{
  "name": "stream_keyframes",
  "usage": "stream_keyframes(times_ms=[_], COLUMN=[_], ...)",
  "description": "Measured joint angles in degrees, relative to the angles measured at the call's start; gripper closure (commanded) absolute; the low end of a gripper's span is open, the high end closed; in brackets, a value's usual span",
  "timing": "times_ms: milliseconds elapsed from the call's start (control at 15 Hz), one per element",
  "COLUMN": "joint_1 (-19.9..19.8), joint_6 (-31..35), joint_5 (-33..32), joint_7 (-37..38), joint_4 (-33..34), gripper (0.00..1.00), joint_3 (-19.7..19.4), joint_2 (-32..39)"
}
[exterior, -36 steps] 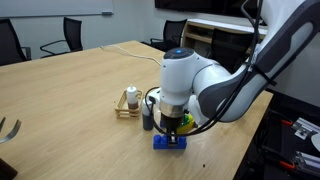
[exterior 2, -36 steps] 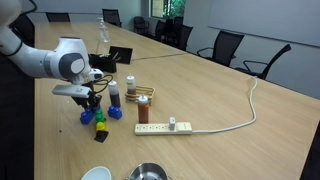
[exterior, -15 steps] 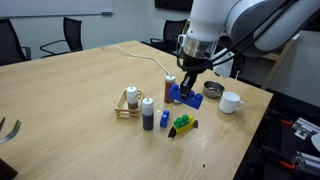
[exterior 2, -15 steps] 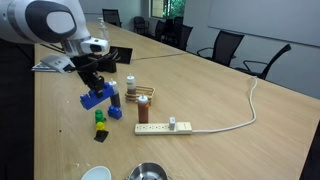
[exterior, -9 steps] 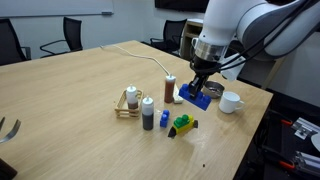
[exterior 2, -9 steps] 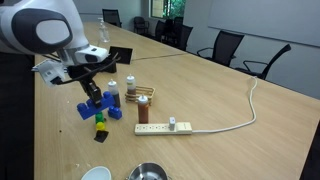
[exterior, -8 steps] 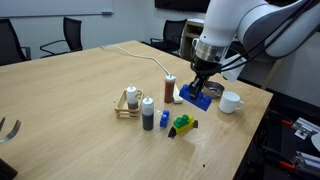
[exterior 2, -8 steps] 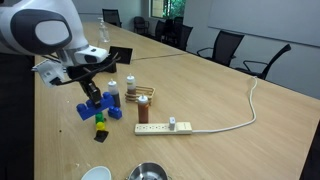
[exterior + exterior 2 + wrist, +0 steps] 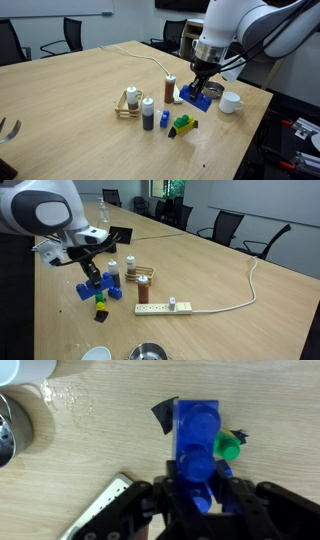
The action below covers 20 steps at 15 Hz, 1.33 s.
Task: Move the larger blue toy slightly to the right
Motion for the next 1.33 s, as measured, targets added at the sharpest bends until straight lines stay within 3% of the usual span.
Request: stream_keyframes(times_ms=[467, 867, 1333], joint_1=[-4.90, -6.81, -6.70], joint_6=[1.72, 3.52, 9.65], joint_5=[10.61, 11.02, 12.92], joint_7=[3.75, 10.05, 11.17], joint_4=[-0.14, 0.23, 2.12], gripper=[0.90, 0.90, 0.90], joint_3=[-3.43, -8.04, -8.13], joint_2=[2.56, 8.94, 14.64])
